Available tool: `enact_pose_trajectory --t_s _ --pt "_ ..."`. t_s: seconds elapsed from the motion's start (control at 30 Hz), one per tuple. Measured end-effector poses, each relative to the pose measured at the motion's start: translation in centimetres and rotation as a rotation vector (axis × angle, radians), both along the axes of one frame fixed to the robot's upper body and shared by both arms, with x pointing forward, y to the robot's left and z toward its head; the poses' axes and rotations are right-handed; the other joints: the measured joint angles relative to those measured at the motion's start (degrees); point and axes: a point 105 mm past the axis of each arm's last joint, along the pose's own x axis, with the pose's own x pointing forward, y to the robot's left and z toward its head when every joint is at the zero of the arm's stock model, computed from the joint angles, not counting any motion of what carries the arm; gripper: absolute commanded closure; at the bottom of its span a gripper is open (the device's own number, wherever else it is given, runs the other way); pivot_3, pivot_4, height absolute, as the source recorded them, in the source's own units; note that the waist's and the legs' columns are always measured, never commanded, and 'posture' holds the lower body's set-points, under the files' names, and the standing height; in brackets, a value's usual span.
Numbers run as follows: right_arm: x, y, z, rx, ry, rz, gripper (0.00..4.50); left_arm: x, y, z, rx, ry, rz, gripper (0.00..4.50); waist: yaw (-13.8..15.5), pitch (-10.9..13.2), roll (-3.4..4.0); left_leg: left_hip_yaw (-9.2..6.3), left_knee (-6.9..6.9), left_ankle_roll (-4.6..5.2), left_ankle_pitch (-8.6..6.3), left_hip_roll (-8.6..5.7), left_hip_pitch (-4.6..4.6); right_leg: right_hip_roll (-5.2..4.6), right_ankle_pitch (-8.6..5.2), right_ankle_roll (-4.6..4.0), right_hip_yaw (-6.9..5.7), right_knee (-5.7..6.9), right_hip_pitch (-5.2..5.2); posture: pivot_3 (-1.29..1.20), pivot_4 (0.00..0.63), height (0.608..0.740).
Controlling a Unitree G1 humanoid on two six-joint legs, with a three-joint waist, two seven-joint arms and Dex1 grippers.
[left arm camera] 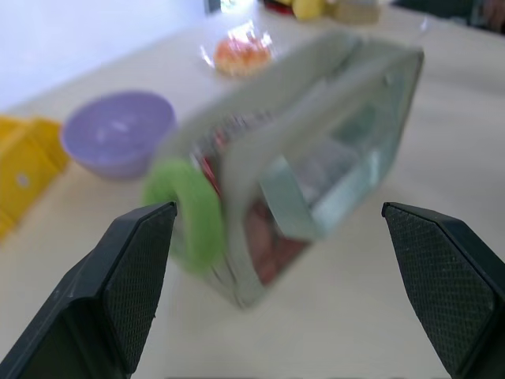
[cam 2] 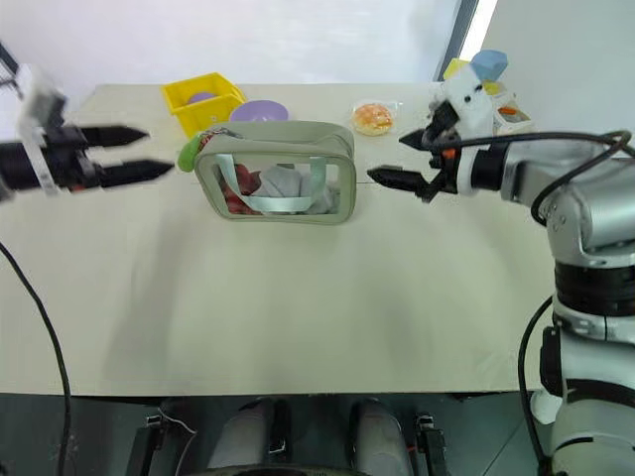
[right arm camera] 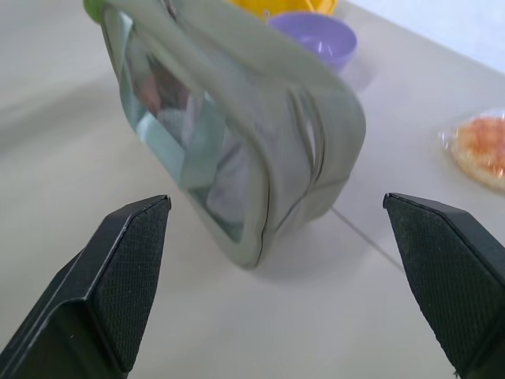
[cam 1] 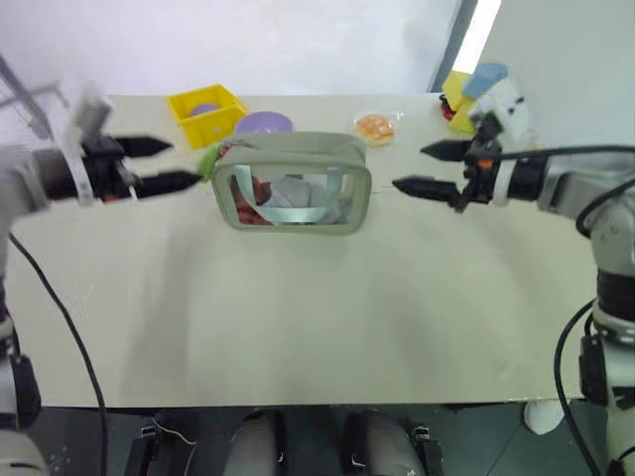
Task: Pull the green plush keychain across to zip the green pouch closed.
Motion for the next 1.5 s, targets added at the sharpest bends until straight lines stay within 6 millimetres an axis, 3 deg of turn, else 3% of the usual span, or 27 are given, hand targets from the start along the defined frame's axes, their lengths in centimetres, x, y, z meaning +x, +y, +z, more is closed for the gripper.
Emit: enact_pose_trajectory --t_s 0.1,0.27,0.43,0.67,0.8,0.97,1.03,1.13,1.37,1.5 --pt "0.5 0.0 0.8 0.024 -0.011 0.009 0.0 0.7 0.4 0.4 -0.012 -0.001 0.012 0.03 0.0 0.0 -0.03 0.08 -0.01 -0.14 0.08 0.01 -0.03 0.0 -0.01 0.02 0.03 0.0 -0.06 0.0 0.15 0.739" --pt "1.1 0.1 0.1 -0.01 -0.007 0.017 0.0 1.1 0.5 -1.4 0.021 0.055 -0.001 0.03 0.1 0.1 -0.08 0.14 0.01 -0.16 0.09 0.03 -0.08 0.0 -0.02 0.04 0.09 0.06 -0.15 0.0 0.15 0.739" --pt "1.3 1.3 0.5 -0.037 -0.043 0.062 0.0 1.0 0.7 -1.6 0.026 0.061 -0.009 0.03 0.0 0.2 -0.17 0.24 0.1 -0.24 0.15 0.05 -0.07 0.0 -0.02 0.03 0.25 0.45 -0.37 0.0 0.15 0.739" --pt "3.1 6.5 1.6 -0.077 -0.124 0.155 0.0 -0.8 -0.7 -2.7 0.012 0.111 -0.087 0.03 -0.3 0.2 -0.17 0.46 0.08 -0.34 0.23 0.1 -0.1 0.03 -0.02 0.03 0.53 0.69 -0.68 0.0 0.15 0.739" --pt "4.2 10.7 1.8 -0.112 -0.181 0.242 0.0 -1.3 -2.0 -3.0 0.016 0.086 -0.12 0.03 -0.3 0.2 -0.19 0.5 0.1 -0.33 0.23 0.11 -0.09 0.03 -0.02 0.03 0.57 0.7 -0.68 0.0 0.15 0.739" --pt "6.2 12.1 -0.9 -0.209 -0.197 0.25 0.0 -1.4 -2.4 -2.4 -0.03 0.053 -0.084 0.03 0.0 0.1 -0.23 0.5 0.16 -0.29 0.24 0.09 -0.13 0.01 -0.02 0.03 0.57 0.7 -0.67 0.0 0.15 0.739" --pt "6.2 12.4 -1.7 -0.23 -0.192 0.268 0.0 -2.0 -2.5 -3.6 -0.01 0.071 -0.084 0.03 -0.2 0.1 -0.23 0.52 0.11 -0.29 0.24 0.1 -0.1 0.01 -0.01 0.03 0.61 0.7 -0.67 0.0 0.15 0.739" --pt "6.0 12.2 -3.1 -0.272 -0.167 0.3 0.91 -2.3 -2.8 -5.4 -0.019 0.13 -0.079 0.0 -0.3 0.2 -0.23 0.5 0.11 -0.31 0.25 0.12 -0.1 0.03 -0.01 0.03 0.6 0.71 -0.68 0.0 0.15 0.739" --pt "6.1 11.9 -3.7 -0.313 -0.178 0.327 4.46 -2.3 -2.5 -4.4 -0.052 0.089 -0.042 0.0 -0.3 0.1 -0.23 0.51 0.15 -0.32 0.26 0.11 -0.07 0.03 -0.01 0.02 0.61 0.75 -0.67 0.0 0.15 0.739" --pt "6.1 11.9 -3.6 -0.322 -0.201 0.336 4.46 -2.2 -2.4 -4.2 -0.051 0.088 -0.039 0.0 -0.3 0.1 -0.23 0.52 0.15 -0.33 0.26 0.11 -0.07 0.03 -0.01 0.02 0.61 0.76 -0.67 0.0 0.15 0.739"
